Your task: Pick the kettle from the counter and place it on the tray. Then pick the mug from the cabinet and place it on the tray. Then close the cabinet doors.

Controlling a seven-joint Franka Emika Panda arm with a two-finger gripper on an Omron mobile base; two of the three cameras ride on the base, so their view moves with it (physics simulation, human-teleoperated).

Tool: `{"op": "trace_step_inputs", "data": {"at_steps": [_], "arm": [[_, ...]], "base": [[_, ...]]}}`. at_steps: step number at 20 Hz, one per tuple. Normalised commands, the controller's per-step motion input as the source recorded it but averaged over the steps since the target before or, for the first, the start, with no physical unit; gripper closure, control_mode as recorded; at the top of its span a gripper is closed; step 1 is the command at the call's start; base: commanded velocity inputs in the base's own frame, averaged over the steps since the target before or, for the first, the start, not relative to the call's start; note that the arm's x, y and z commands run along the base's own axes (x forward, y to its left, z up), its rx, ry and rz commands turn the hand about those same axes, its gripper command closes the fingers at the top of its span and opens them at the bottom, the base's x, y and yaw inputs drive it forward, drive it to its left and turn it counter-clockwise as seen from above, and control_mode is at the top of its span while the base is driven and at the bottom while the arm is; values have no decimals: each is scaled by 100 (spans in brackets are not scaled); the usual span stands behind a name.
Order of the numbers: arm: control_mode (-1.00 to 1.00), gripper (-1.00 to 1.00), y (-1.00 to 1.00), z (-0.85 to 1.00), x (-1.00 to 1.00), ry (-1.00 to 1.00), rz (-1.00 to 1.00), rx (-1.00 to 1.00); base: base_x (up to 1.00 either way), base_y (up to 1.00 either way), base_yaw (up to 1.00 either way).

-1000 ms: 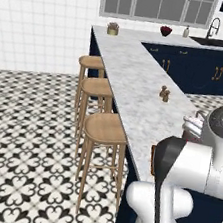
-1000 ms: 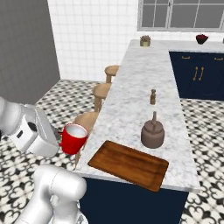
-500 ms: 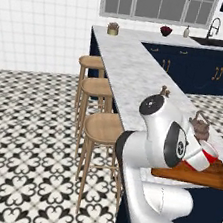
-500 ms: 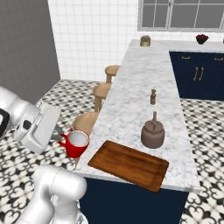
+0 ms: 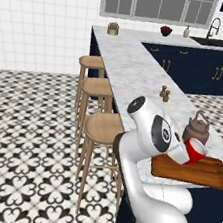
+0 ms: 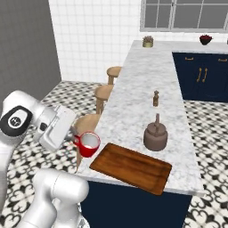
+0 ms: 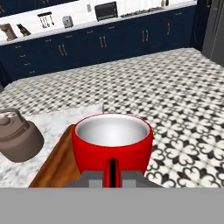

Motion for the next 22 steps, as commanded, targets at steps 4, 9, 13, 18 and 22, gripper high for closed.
{"op": "trace_step_inputs", "data": {"at_steps": [4,9,13,18,22], "arm": [[-100,100,-38,-49,38,-1,0,-1],[-100,100,-37,-54,33,-4,0,-4],[-100,100,-17,-43,28,-4,0,-7],[-100,100,0,-41,31,-1,-2,-16],[-100,100,0,-37,31,0,-5,-20]], "base": [[0,0,0],[0,0,0],[0,0,0],[0,0,0],[0,0,0]]}}
